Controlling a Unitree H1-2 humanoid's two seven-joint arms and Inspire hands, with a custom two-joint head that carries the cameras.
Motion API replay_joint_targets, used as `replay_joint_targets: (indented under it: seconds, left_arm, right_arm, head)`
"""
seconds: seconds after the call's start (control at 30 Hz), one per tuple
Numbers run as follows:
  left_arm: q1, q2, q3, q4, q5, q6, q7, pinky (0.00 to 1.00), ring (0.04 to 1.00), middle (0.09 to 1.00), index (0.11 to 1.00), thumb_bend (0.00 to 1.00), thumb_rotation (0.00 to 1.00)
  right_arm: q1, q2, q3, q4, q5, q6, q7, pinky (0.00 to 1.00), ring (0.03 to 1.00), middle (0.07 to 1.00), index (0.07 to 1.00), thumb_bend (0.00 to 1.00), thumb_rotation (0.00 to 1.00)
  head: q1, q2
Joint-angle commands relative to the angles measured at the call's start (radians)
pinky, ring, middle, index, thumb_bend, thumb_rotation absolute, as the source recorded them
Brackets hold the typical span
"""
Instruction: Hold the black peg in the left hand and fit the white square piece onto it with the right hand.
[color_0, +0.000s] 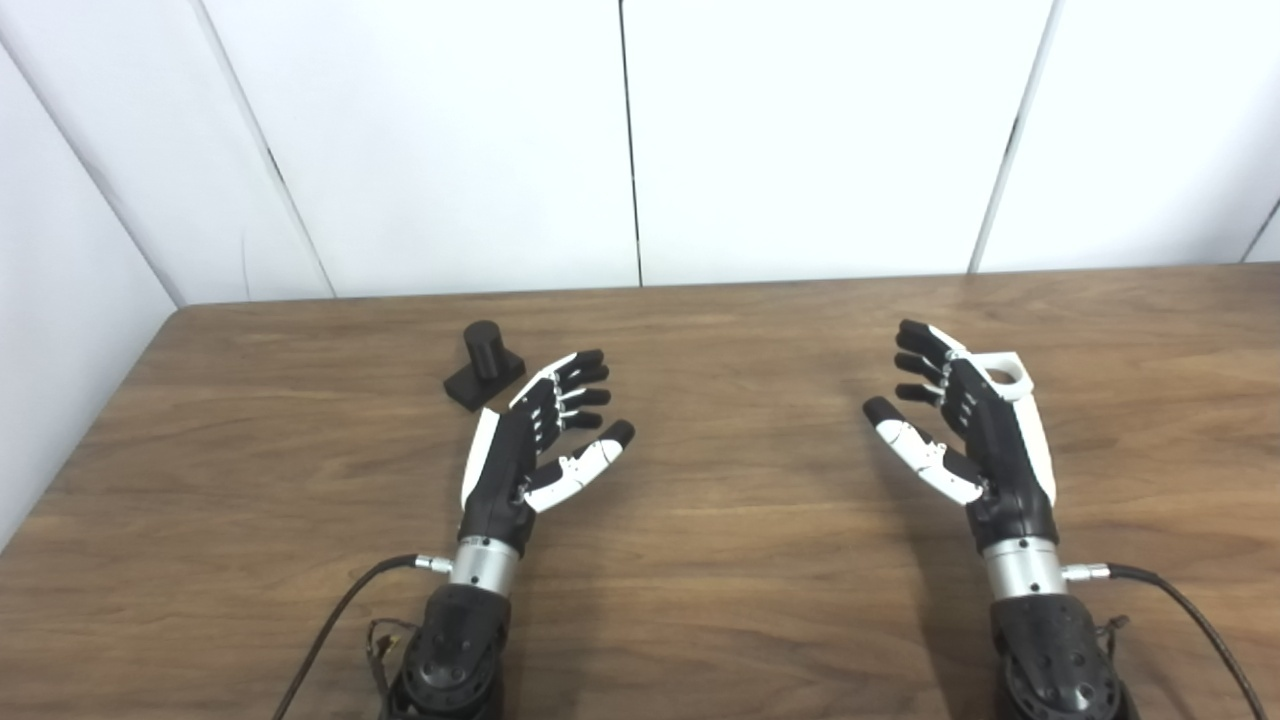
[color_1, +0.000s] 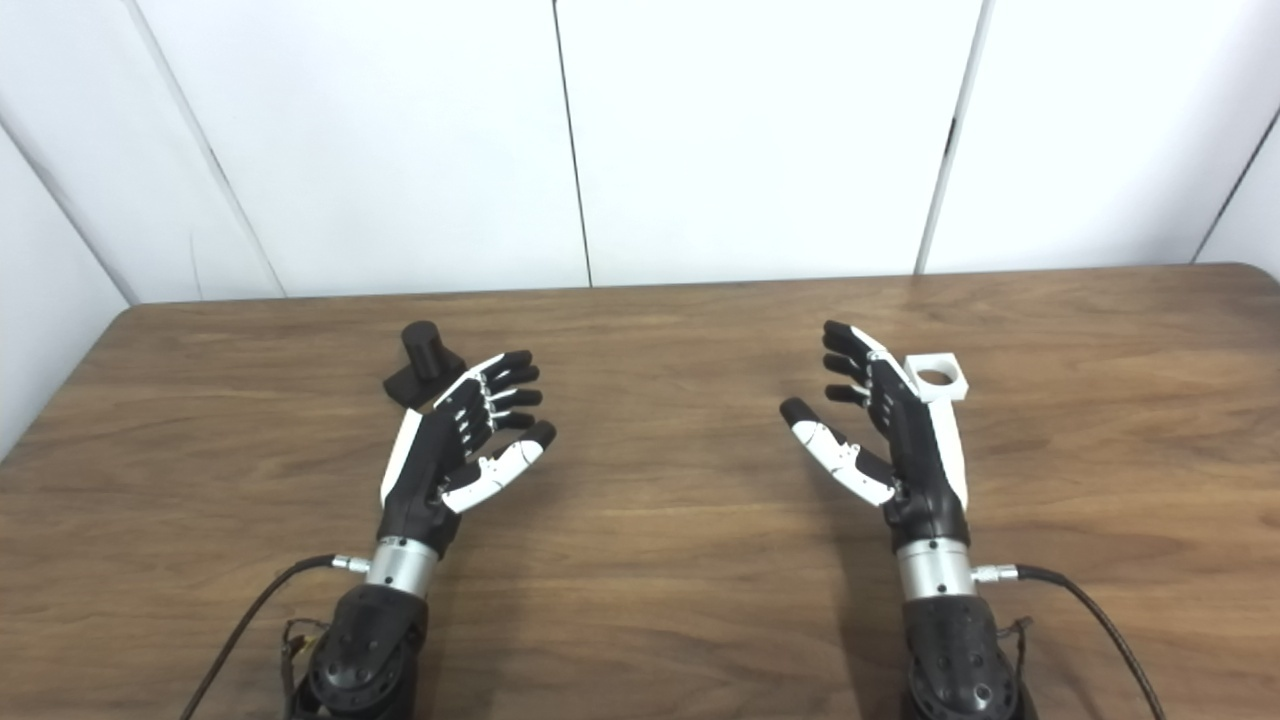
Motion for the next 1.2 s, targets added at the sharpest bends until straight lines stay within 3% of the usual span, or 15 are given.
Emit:
replay_joint_targets:
  seconds: [0.0,0.4,0.6,0.7,0.9,1.17]
  left_arm:
    - [-0.039,-0.001,0.003,-0.041,-0.006,-0.016,0.008,0.66,0.739,0.793,0.792,0.59,0.27]
    - [-0.04,-0.001,0.004,-0.044,-0.008,-0.014,0.006,0.66,0.735,0.791,0.789,0.58,0.26]
    - [-0.037,-0.021,-0.004,-0.041,-0.019,-0.012,0.003,0.65,0.74,0.797,0.795,0.57,0.2]
    - [-0.04,-0.035,-0.012,-0.029,0.007,-0.021,0.018,0.65,0.74,0.797,0.795,0.57,0.2]
    - [-0.043,-0.043,-0.014,-0.03,0.043,-0.018,0.045,0.64,0.726,0.782,0.782,0.56,0.22]
    - [-0.045,-0.042,0.002,-0.066,0.055,0.009,0.07,0.63,0.73,0.785,0.774,0.56,0.19]
  right_arm:
    - [-0.001,-0.004,0.002,-0.013,-0.006,-0.014,0.003,0.72,0.814,0.838,0.826,0.6,0.41]
    - [-0.006,-0.004,0.004,-0.008,-0.009,-0.023,-0.002,0.71,0.813,0.84,0.828,0.6,0.4]
    - [0.0,-0.022,-0.005,-0.013,0.006,-0.024,0.01,0.7,0.81,0.844,0.836,0.6,0.44]
    - [0.003,-0.035,-0.016,-0.007,0.017,-0.039,0.01,0.7,0.807,0.841,0.834,0.59,0.44]
    - [0.004,-0.038,-0.024,-0.006,0.033,-0.034,0.014,0.73,0.819,0.849,0.837,0.57,0.38]
    - [0.0,-0.041,-0.023,-0.012,0.017,-0.022,0.013,0.7,0.803,0.841,0.83,0.59,0.41]
  head:
    - [0.003,0.001]
    - [0.004,0.003]
    - [0.133,-0.013]
    - [0.161,-0.018]
    - [0.158,-0.019]
    - [0.158,-0.022]
